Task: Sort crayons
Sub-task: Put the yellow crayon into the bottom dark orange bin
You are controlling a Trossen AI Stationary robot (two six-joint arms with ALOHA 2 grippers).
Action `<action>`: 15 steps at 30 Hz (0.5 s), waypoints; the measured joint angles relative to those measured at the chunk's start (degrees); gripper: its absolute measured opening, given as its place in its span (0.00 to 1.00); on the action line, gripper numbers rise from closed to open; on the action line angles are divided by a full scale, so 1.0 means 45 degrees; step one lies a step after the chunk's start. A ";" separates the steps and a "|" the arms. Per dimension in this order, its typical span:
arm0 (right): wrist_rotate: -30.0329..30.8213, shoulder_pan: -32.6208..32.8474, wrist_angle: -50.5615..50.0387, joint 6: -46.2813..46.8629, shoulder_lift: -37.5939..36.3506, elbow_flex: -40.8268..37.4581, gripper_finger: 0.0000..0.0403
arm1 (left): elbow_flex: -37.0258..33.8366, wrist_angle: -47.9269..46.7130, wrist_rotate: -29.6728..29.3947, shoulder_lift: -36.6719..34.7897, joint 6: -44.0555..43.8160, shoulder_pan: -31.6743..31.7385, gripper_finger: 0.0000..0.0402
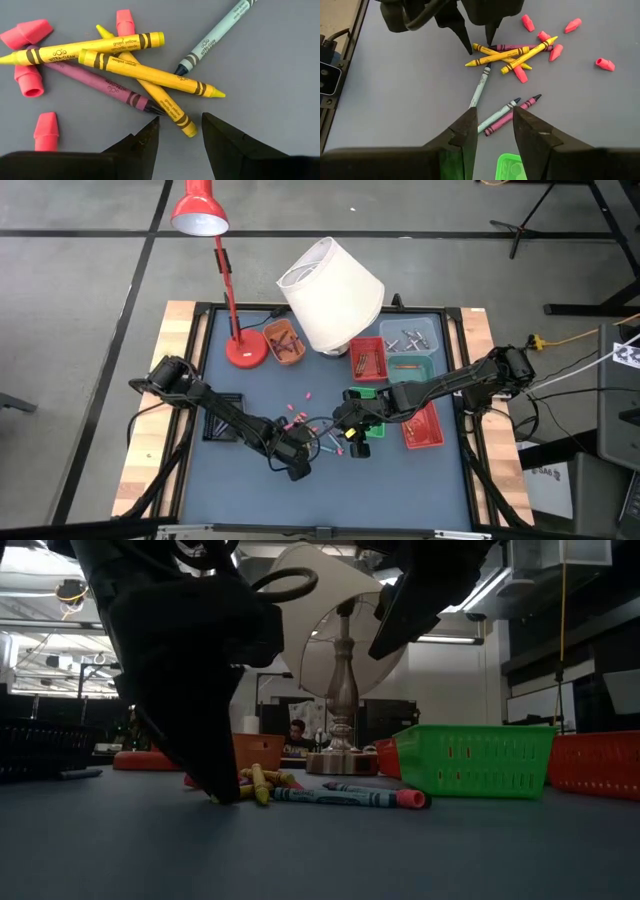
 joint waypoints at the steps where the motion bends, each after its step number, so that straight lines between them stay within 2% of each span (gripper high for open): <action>1: 0.0000 0.0000 0.0001 -0.0001 0.0000 0.0000 0.30 | 0.0000 -0.0003 -0.0012 0.0003 0.0000 0.0000 0.32; 15: -0.0005 0.0000 -0.0004 -0.0001 0.0000 0.0005 0.30 | -0.0010 -0.0213 -0.0096 0.0037 0.0023 0.0039 0.06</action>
